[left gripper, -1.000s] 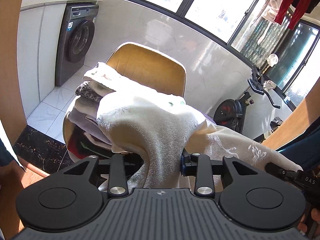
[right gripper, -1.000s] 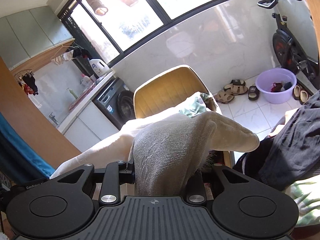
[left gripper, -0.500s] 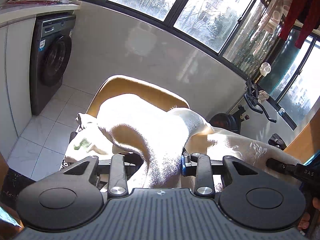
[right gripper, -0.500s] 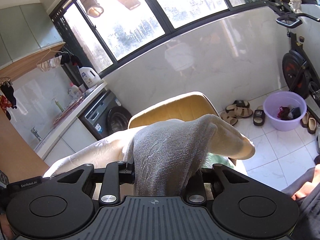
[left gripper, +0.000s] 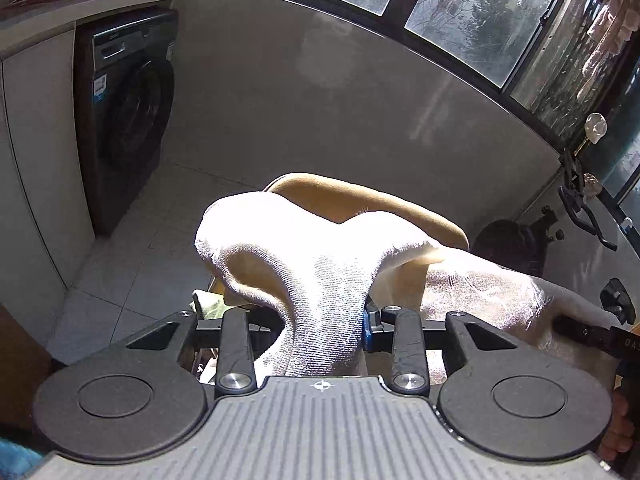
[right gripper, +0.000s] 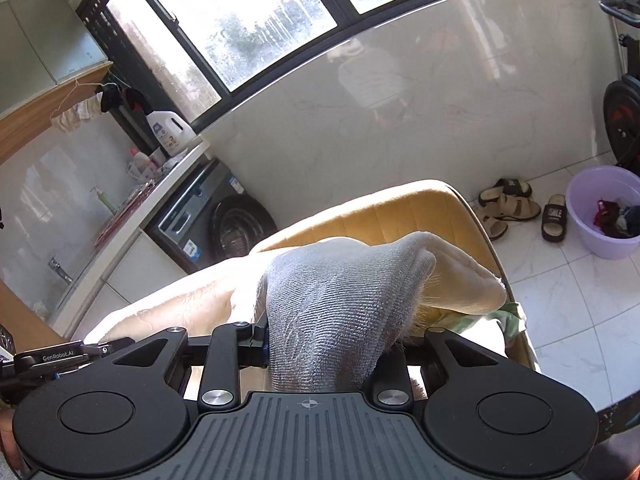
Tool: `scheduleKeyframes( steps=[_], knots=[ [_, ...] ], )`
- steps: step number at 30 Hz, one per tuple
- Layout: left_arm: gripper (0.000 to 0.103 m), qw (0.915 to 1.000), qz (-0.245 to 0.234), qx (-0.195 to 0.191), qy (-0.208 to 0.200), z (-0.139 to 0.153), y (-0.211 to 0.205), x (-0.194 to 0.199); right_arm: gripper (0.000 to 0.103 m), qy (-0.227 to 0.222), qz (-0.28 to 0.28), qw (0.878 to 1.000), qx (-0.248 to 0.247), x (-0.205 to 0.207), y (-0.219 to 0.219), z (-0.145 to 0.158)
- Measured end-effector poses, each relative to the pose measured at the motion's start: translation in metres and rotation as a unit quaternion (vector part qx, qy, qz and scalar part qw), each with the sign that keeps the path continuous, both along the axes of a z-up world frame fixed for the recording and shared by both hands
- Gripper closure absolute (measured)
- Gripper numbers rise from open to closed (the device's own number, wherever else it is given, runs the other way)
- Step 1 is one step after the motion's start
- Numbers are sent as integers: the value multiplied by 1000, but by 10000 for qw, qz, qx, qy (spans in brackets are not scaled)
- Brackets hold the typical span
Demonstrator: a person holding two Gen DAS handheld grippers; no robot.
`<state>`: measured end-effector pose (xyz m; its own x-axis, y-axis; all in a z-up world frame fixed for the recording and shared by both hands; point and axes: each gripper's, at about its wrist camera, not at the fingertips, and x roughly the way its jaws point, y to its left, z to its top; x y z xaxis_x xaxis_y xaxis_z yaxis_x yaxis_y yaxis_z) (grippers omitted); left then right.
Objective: Fold clothes
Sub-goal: 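Lower the cream robe onto the clothes stack on the chair with both grippers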
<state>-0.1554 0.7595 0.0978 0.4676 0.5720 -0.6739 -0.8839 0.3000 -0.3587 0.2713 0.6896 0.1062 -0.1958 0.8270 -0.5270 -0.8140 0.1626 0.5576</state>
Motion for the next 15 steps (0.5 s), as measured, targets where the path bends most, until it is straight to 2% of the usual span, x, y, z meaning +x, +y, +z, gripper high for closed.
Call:
scheduleKeyframes(
  steps=[6,9,10,11,13,14,15],
  knots=[
    [68,9987,91,-484,156,-34,32,11,77,2,192,9988,-448,12,35,-36],
    [66,9965,96,-753,359,-60,49,17,76,-156,221,9958,-872,15,50,-68],
    [62,9950,83,-857,513,-72,54,20,74,-215,227,9943,-1022,16,55,-79],
    [53,9924,97,-941,786,-84,58,24,70,-273,233,9925,-1171,17,60,-90],
    [48,9856,115,-1074,1298,-105,67,30,60,-434,123,9878,-1493,20,68,-112],
    [46,9831,103,-1071,1478,-110,69,29,52,-564,-69,9842,-1679,25,68,-123],
    [45,9803,91,-1068,1658,-114,71,28,49,-693,-261,9797,-1863,29,68,-133]
  ],
)
